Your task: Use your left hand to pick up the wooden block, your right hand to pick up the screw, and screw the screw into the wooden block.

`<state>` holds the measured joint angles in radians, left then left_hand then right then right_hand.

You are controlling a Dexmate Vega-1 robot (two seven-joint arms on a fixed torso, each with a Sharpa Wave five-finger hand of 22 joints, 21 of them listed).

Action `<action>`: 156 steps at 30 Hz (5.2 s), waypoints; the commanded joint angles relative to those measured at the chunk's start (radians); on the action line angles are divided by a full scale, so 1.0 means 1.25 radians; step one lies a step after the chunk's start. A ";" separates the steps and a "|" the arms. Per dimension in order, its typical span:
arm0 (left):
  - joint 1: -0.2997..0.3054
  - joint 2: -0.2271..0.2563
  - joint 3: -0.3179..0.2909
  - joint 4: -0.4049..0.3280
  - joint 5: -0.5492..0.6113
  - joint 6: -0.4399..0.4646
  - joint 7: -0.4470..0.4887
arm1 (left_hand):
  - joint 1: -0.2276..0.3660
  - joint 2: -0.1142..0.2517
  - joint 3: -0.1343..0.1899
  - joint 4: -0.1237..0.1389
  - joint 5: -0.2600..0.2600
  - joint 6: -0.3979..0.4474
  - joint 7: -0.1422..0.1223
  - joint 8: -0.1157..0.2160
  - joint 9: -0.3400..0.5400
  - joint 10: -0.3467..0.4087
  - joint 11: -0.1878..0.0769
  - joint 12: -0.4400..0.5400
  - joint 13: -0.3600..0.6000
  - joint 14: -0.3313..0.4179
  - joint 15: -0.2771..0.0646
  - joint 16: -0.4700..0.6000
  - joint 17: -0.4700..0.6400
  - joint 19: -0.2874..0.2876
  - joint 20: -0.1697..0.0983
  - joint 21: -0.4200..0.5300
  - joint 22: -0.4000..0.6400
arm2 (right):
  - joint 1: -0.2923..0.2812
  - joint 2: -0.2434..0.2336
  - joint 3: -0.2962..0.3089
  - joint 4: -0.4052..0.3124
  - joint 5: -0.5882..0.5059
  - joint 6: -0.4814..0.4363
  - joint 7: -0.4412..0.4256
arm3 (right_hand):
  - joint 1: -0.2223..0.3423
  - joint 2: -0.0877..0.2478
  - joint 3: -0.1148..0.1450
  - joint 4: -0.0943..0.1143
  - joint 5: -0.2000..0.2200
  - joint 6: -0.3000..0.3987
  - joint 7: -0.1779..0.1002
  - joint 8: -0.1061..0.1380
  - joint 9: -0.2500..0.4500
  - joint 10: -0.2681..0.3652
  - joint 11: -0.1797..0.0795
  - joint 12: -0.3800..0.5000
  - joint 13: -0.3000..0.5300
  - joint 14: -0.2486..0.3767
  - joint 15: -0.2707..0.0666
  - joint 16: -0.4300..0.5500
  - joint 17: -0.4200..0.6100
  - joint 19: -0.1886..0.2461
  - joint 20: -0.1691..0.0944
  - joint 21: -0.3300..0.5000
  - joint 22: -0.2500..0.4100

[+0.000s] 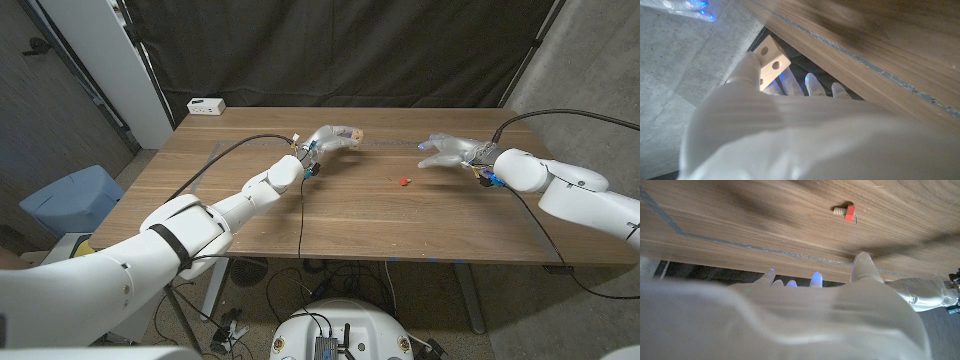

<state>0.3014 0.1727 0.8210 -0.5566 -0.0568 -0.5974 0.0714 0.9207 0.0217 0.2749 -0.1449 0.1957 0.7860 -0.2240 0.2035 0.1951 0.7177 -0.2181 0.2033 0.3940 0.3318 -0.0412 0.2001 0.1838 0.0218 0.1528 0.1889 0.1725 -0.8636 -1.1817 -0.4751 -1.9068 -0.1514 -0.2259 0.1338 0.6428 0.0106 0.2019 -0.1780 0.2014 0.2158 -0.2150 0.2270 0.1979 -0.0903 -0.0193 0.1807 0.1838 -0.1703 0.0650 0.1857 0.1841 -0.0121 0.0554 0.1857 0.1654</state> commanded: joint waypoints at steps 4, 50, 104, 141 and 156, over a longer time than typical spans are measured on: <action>0.015 0.013 -0.001 -0.044 -0.002 0.028 -0.009 | 0.002 0.011 0.003 0.004 0.003 -0.004 0.001 0.002 0.003 -0.007 0.001 -0.002 -0.001 0.002 -0.071 0.002 0.002 0.004 -0.005 0.004 0.003 | 0.050 0.016 -0.033 0.044 -0.128 0.121 0.033 | 0.023 -0.003 0.008 0.001 -0.007 -0.012 -0.004 -0.002 0.005 -0.008 -0.001 0.002 0.005 -0.002 -0.002 0.010 0.004 0.018 0.000 0.007 0.002; 0.035 0.012 -0.014 -0.064 -0.007 0.038 -0.013 | -0.007 0.016 0.002 0.006 0.004 0.006 0.001 0.005 0.003 -0.005 0.002 0.002 -0.006 0.005 -0.070 0.002 0.001 0.002 -0.002 0.004 0.003 | 0.188 0.085 -0.075 0.226 -0.273 0.430 0.174 | 0.082 -0.047 0.019 0.009 -0.005 -0.057 -0.003 -0.012 0.013 -0.076 -0.004 -0.004 0.008 0.000 -0.012 0.006 0.008 0.038 0.010 0.002 0.003; 0.097 0.069 -0.019 -0.240 0.013 0.143 0.000 | -0.013 0.023 0.002 0.005 0.004 0.015 0.001 0.005 0.003 -0.006 0.001 0.004 -0.009 0.008 -0.074 0.002 0.001 0.005 -0.005 0.005 0.003 | 0.256 0.159 -0.153 0.395 -0.344 0.552 0.115 | 0.074 -0.050 0.022 0.025 -0.003 -0.073 -0.004 0.003 0.027 -0.123 0.007 0.009 0.011 -0.032 -0.006 0.014 0.015 0.037 -0.003 0.009 0.005; 0.092 0.068 -0.014 -0.237 0.023 0.148 -0.011 | -0.023 0.028 0.001 0.008 0.004 0.019 0.001 0.005 0.003 0.000 0.002 0.007 -0.009 0.012 -0.074 0.003 0.001 0.004 -0.007 0.005 0.004 | 0.315 0.209 -0.198 0.489 -0.315 0.578 0.142 | 0.053 -0.054 0.017 0.034 -0.003 0.009 0.000 0.045 0.037 -0.109 0.006 0.015 0.011 -0.022 -0.009 0.019 0.018 0.062 -0.002 0.012 0.005; 0.090 0.067 -0.013 -0.234 0.022 0.153 -0.015 | -0.024 0.028 0.001 0.007 0.003 0.022 0.001 0.006 0.003 0.000 0.002 0.008 -0.010 0.011 -0.073 0.002 0.000 0.005 -0.007 0.005 0.004 | 0.332 0.214 -0.216 0.518 -0.320 0.579 0.137 | 0.057 -0.056 0.019 0.031 -0.002 0.015 -0.003 0.049 0.038 -0.107 0.007 0.015 0.011 -0.017 -0.010 0.020 0.017 0.070 -0.004 0.014 0.005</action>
<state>0.4195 0.2600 0.8011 -0.8578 -0.0288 -0.4090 0.0559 0.8968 0.0557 0.2740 -0.1407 0.1954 0.7990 -0.2245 0.2040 0.1933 0.7121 -0.2126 0.2075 0.3805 0.3393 -0.0410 0.2001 0.1813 0.0232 0.1445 0.1888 0.1744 -0.4612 -0.9182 -0.7321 -1.2799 -0.5471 0.4975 0.3097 0.7185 -0.0603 0.2194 -0.1404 0.1944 0.2270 -0.2144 0.2817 0.2443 -0.1716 -0.0125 0.1925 0.1929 -0.1719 0.0587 0.2089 0.2024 0.0646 0.0501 0.1973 0.1698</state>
